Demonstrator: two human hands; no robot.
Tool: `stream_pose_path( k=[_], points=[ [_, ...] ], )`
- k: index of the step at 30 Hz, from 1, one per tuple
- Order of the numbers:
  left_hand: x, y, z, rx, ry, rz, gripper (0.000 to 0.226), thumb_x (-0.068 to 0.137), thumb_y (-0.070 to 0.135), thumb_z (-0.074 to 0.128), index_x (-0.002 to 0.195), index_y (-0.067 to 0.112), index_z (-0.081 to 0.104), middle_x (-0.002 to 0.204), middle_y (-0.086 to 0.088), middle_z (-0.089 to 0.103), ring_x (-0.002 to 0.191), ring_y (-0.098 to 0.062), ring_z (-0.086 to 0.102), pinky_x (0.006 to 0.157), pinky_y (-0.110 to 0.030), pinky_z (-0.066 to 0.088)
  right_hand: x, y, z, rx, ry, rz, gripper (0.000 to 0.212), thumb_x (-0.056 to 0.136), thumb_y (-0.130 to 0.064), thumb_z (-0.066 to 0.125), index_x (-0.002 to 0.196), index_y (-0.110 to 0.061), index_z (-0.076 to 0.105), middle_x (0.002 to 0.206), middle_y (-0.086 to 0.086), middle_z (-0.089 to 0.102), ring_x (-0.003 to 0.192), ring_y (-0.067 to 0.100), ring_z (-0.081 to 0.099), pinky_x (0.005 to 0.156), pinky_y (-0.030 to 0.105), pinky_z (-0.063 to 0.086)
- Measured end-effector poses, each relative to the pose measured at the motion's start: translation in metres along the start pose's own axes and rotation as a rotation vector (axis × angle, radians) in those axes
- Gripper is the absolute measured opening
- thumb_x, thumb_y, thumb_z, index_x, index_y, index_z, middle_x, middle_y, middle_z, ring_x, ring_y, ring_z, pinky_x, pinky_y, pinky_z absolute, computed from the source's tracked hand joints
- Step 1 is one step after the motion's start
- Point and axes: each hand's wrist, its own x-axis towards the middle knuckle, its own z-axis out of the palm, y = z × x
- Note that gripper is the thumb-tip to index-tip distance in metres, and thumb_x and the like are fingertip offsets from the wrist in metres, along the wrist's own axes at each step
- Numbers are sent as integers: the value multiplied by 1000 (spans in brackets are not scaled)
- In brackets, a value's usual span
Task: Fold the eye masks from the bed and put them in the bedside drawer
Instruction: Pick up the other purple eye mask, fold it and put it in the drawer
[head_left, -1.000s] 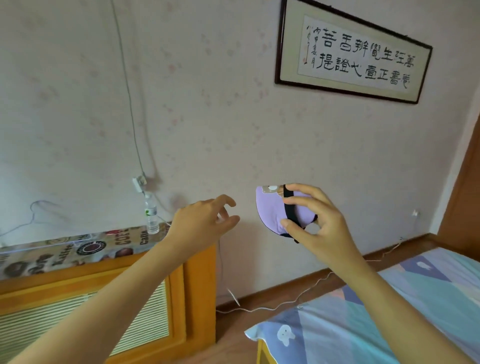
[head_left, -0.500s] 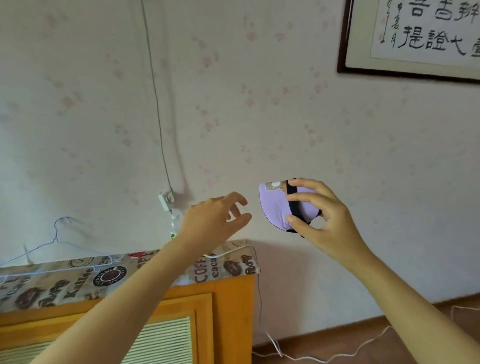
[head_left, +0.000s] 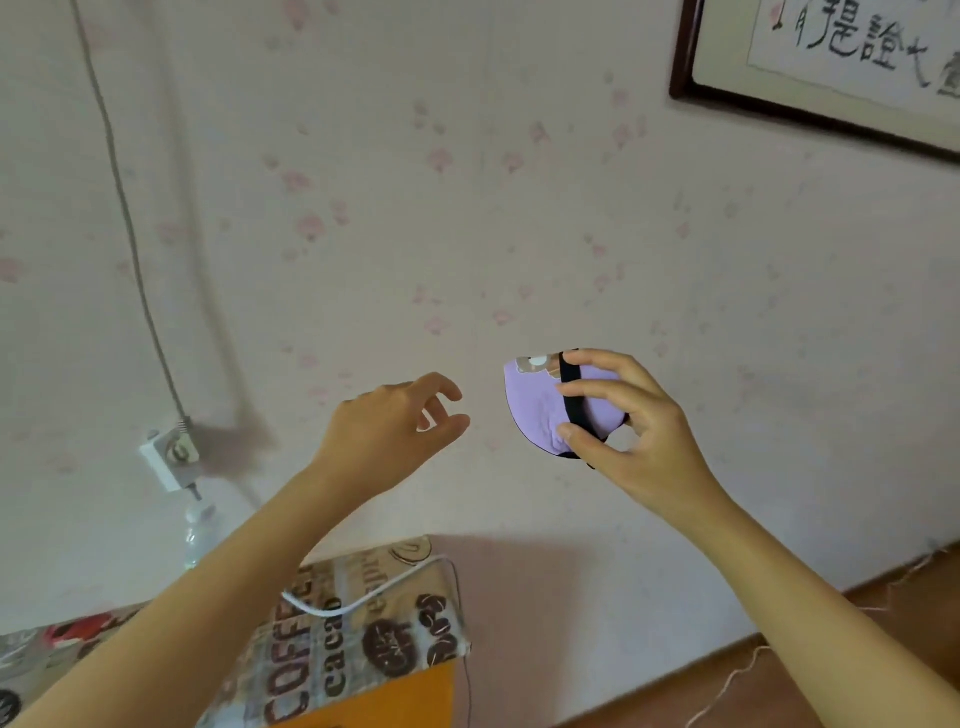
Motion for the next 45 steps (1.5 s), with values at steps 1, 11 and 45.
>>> stream_pose_path(
  k=[1,11,45],
  points=[
    [20,-6,11,-14,-3,23,25,88,56,48,108,42,52,92,24,61,87,2,59,63,-17,32,8,16,4,-19,7,11,23,78,-10,70,101,-11,70,128,-4,56,122,8,51,98,21,40],
    [195,-30,109,-125,-104,226,24,87,57,48,106,43,53,91,25,62,82,4,58,64,-13,35,64,150,4,-198,115,145,23,77,-10,70,100,-12,70,127,-7,57,121,11,53,99,20,40],
    [559,380,511,-361,-302,695,25,86,59,48,105,44,54,90,24,61,73,12,50,61,-14,32,23,566,-387,-626,277,482,28,80,-10,73,107,-18,69,131,-9,52,125,7,48,98,18,42]
  ],
)
